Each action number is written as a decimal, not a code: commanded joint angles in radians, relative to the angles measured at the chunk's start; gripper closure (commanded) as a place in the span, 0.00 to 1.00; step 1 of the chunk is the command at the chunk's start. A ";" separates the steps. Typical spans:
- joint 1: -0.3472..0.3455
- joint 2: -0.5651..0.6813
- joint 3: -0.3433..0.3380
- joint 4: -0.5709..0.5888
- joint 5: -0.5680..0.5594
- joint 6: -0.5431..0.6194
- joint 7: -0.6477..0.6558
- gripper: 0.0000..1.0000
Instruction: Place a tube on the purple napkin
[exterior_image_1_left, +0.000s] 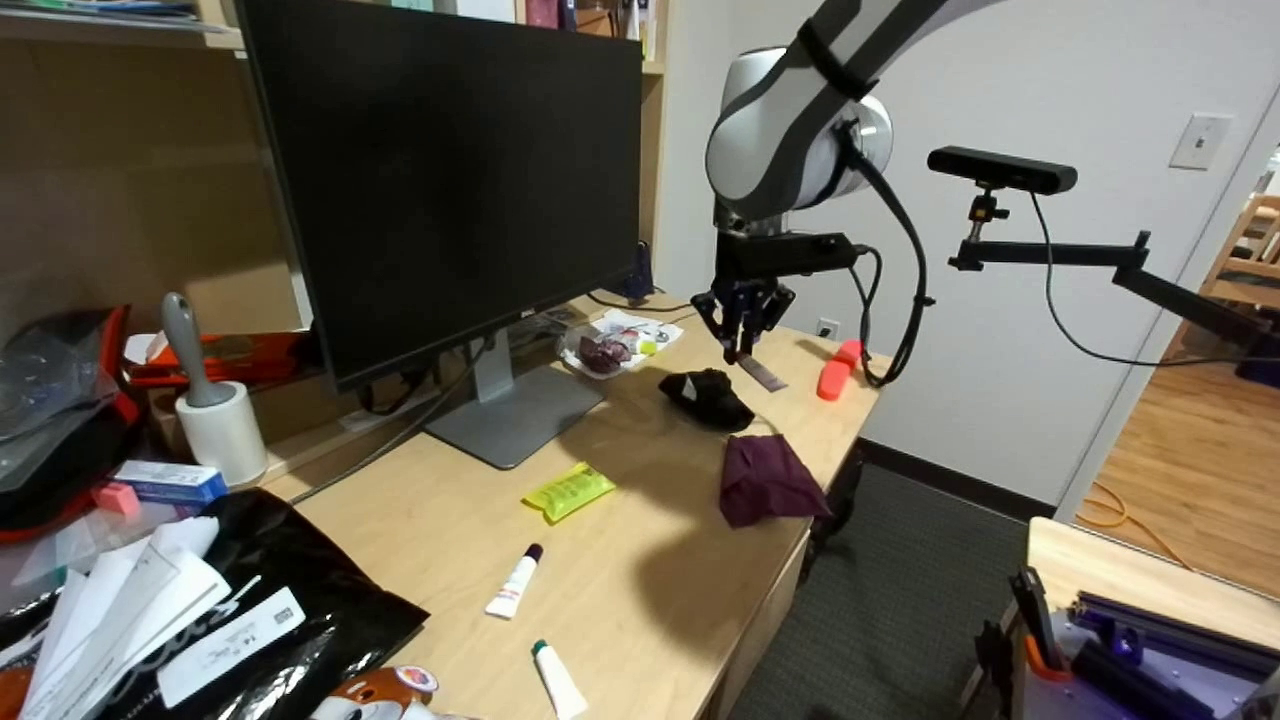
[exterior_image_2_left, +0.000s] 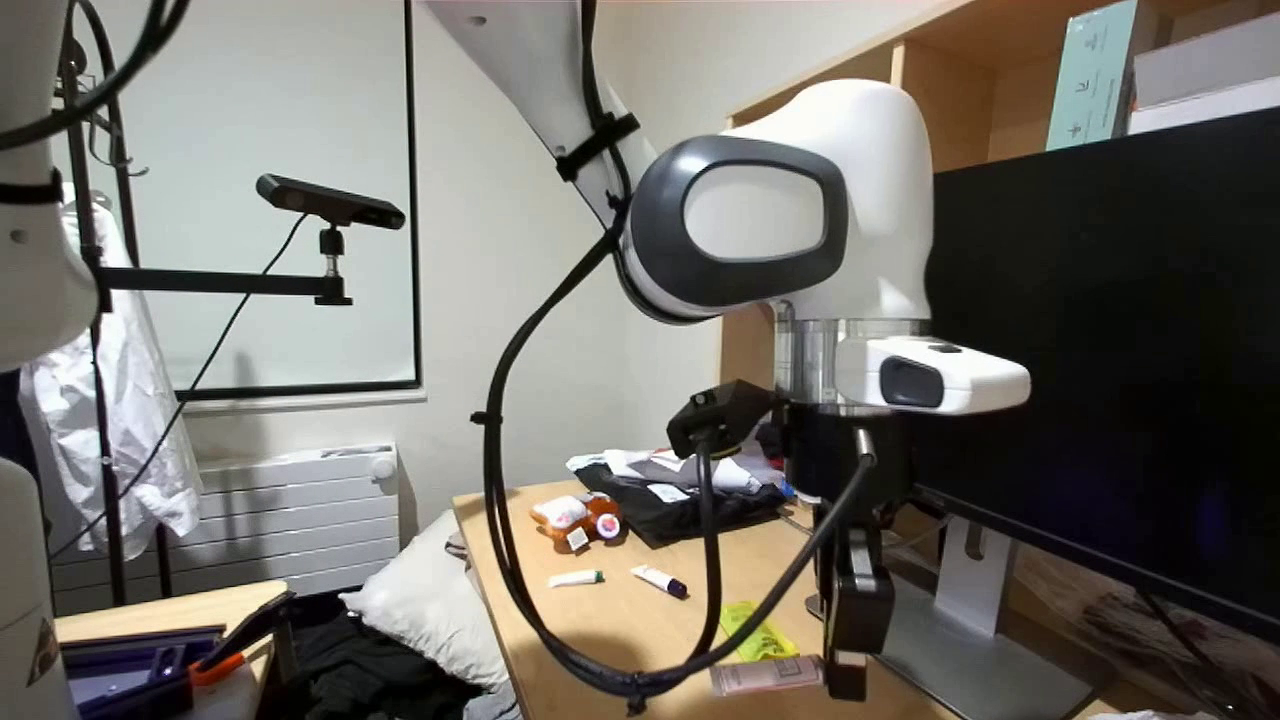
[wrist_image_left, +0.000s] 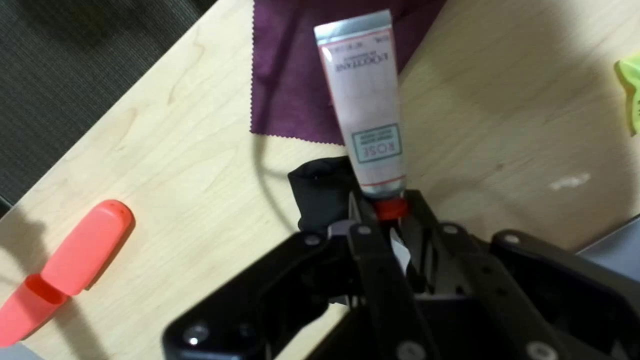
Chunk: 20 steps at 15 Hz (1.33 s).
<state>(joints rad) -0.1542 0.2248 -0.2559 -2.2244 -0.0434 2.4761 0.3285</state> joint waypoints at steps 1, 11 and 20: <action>-0.021 0.040 -0.003 -0.050 0.003 0.114 -0.027 0.89; -0.025 0.131 -0.032 -0.153 0.071 0.375 0.006 0.89; -0.022 0.206 -0.076 -0.134 0.189 0.349 0.067 0.89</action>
<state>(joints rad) -0.1721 0.4051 -0.3307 -2.3712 0.1112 2.8385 0.3673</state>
